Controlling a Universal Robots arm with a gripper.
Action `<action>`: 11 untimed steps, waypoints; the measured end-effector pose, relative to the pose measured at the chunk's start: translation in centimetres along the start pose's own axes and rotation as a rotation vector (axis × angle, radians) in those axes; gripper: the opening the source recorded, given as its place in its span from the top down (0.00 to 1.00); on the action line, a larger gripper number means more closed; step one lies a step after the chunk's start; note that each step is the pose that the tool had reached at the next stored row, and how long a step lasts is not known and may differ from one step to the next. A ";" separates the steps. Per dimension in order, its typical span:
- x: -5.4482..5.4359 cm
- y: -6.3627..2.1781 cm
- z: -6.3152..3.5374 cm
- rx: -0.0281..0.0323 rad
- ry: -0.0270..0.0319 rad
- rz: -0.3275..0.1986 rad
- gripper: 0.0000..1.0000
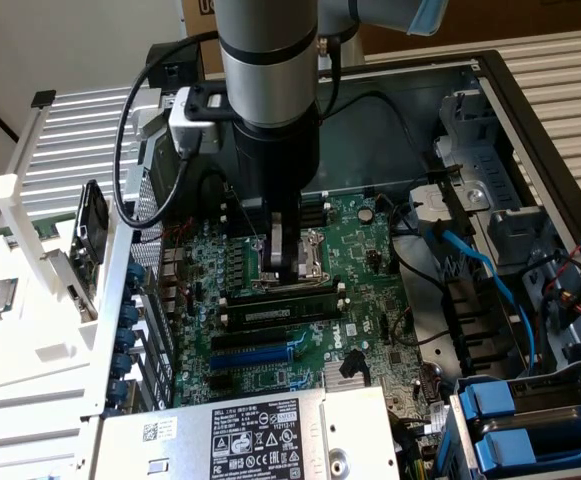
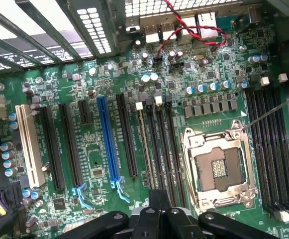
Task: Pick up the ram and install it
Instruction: 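Press down the ram until it locks into place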
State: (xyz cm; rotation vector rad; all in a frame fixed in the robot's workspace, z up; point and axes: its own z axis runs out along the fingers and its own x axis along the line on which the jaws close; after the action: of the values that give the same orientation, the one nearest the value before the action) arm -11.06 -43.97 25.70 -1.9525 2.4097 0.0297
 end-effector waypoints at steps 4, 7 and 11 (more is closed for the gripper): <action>0.0 0.00 0.00 0.0033 0.0007 0.076 0.89; 0.0 0.00 0.00 0.0060 0.0013 0.138 0.89; 0.0 0.00 0.00 0.0087 0.0019 0.200 0.89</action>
State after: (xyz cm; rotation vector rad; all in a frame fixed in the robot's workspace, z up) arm -11.06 -43.97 25.69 -1.7010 2.5913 0.0234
